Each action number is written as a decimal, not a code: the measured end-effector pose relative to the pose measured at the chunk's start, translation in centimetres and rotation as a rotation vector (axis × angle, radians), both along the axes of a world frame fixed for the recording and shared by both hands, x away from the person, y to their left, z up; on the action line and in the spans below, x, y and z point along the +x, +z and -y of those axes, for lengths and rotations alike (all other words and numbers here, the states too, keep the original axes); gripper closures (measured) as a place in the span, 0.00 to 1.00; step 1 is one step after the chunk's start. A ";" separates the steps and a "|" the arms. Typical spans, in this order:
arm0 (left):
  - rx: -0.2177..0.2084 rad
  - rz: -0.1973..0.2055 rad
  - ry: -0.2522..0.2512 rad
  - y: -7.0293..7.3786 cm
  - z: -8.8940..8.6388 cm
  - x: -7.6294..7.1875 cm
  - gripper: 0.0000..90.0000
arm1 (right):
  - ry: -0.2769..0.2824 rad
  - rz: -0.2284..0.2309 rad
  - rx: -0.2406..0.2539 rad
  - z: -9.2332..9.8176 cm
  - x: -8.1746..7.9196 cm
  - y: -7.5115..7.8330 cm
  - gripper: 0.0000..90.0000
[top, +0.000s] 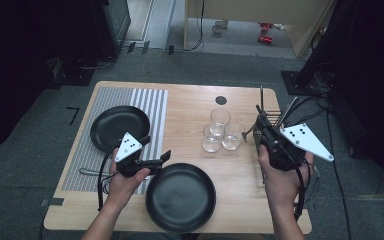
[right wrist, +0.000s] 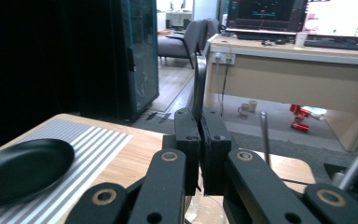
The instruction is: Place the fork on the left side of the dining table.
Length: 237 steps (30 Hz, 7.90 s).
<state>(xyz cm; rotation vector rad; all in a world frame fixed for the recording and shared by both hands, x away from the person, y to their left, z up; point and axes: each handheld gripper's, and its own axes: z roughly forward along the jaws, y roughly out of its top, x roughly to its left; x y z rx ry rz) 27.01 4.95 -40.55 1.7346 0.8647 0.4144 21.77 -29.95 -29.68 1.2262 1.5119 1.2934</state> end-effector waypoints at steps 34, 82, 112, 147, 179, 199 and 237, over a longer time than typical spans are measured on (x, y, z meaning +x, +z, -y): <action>0.082 0.105 0.125 -1.2 11.3 -1.0 0.43 | 0.153 -0.018 0.071 -9.5 0.2 -0.7 0.99; -0.028 -0.060 0.004 -0.7 6.8 0.3 0.99 | 0.424 -0.002 -0.017 -11.2 1.6 -7.6 0.93; -0.038 0.105 -0.032 1.6 2.2 -0.6 0.48 | 0.314 -0.061 0.023 -8.7 1.8 -7.9 0.96; -0.063 0.201 -0.080 7.7 4.9 -2.2 0.98 | 0.384 -0.091 -0.066 -13.4 1.2 -9.6 0.96; -0.040 0.196 0.003 7.6 3.8 0.2 0.98 | 0.248 -0.252 -0.053 -6.4 0.5 -13.4 0.16; -0.044 0.190 0.087 7.5 2.0 3.8 0.99 | 0.091 -0.428 -0.056 -0.4 -1.9 -20.7 0.18; -0.167 0.193 0.340 6.0 -0.9 17.6 0.98 | 0.063 -0.558 -0.141 0.3 -1.2 -22.8 0.12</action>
